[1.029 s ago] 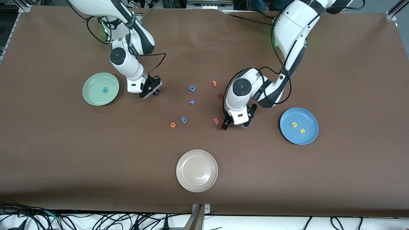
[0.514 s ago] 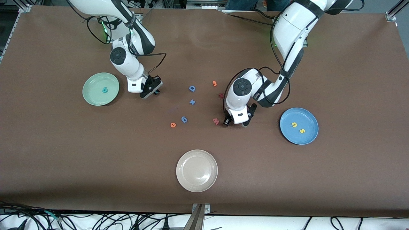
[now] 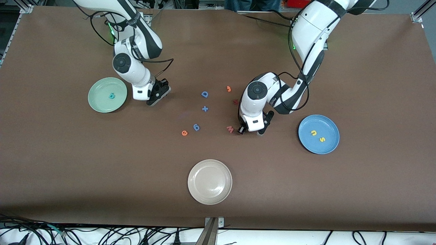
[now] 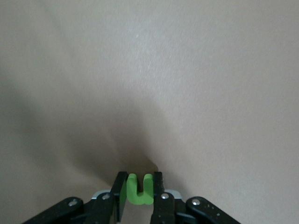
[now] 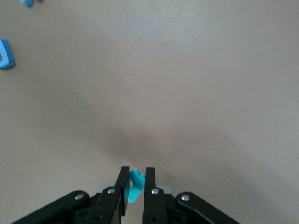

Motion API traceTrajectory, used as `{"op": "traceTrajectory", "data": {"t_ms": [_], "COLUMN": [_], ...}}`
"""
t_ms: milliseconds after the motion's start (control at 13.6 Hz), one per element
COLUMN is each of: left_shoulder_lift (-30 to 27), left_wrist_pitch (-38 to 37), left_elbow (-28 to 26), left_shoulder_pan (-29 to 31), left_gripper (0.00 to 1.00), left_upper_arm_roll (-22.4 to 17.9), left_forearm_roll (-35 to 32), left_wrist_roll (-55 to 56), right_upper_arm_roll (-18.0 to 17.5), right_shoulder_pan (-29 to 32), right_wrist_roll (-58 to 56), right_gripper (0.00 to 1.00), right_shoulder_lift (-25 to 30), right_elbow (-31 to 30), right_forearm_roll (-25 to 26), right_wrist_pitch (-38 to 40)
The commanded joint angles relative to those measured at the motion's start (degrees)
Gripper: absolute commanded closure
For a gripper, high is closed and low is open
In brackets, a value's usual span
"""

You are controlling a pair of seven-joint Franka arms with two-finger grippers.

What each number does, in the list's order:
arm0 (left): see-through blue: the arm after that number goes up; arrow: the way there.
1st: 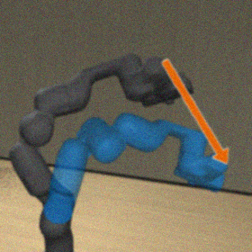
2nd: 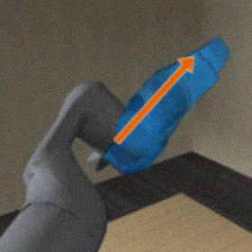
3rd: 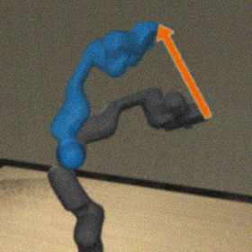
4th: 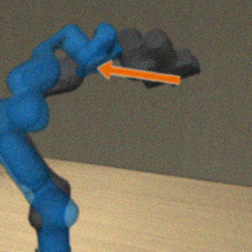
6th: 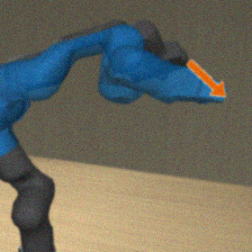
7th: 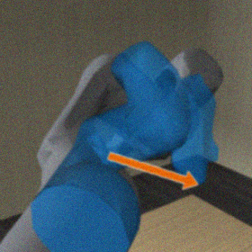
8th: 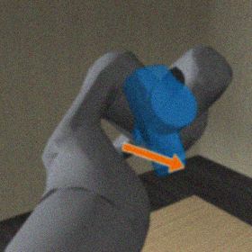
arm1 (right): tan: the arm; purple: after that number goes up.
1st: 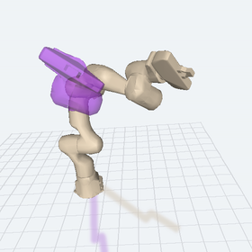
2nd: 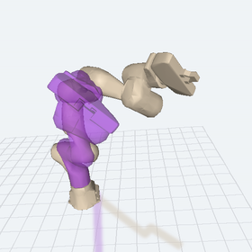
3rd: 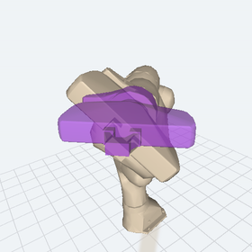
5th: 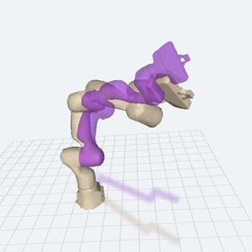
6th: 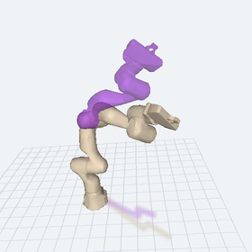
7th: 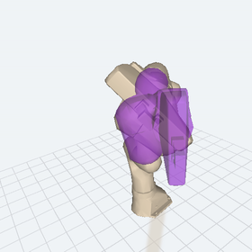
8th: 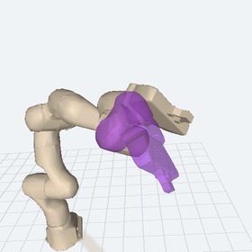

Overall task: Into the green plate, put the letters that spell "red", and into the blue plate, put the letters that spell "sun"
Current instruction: 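Drop the n on the blue plate and the r on the green plate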

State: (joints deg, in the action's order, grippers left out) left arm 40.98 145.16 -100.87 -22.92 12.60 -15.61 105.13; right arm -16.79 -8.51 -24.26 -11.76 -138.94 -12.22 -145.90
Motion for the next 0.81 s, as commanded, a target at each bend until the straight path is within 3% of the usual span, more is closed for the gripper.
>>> {"op": "traceTrajectory", "data": {"t_ms": [0, 147, 441, 735], "left_shoulder_lift": [-4.4, -8.4, -13.6, -14.5], "left_wrist_pitch": [-5.0, -8.9, -13.9, -13.7], "left_elbow": [-1.3, -2.5, -6.0, -9.2], "left_shoulder_pan": [3.4, 5.8, 12.9, 20.7], "left_gripper": [0.9, 0.9, 0.89, 0.89], "left_upper_arm_roll": [-0.4, -0.4, -0.4, -0.4], "left_forearm_roll": [-1.3, 2.9, 3.7, 3.0], "left_wrist_roll": [-6.0, -14.6, -30.4, -47.6], "right_upper_arm_roll": [5.3, 10.1, 21.8, 29.0], "right_shoulder_pan": [-0.4, -0.4, -0.4, -0.1], "right_wrist_roll": [0.4, 0.5, 0.3, 0.6], "right_gripper": [0.97, 0.96, 0.96, 0.95], "right_shoulder_lift": [3.2, 3.4, 3.5, 1.7], "right_elbow": [5.5, 8.4, 8.5, 7.9], "right_forearm_roll": [1.8, 3.9, 4.7, 4.9], "right_wrist_pitch": [11.1, 15.6, 17.5, 22.0]}}
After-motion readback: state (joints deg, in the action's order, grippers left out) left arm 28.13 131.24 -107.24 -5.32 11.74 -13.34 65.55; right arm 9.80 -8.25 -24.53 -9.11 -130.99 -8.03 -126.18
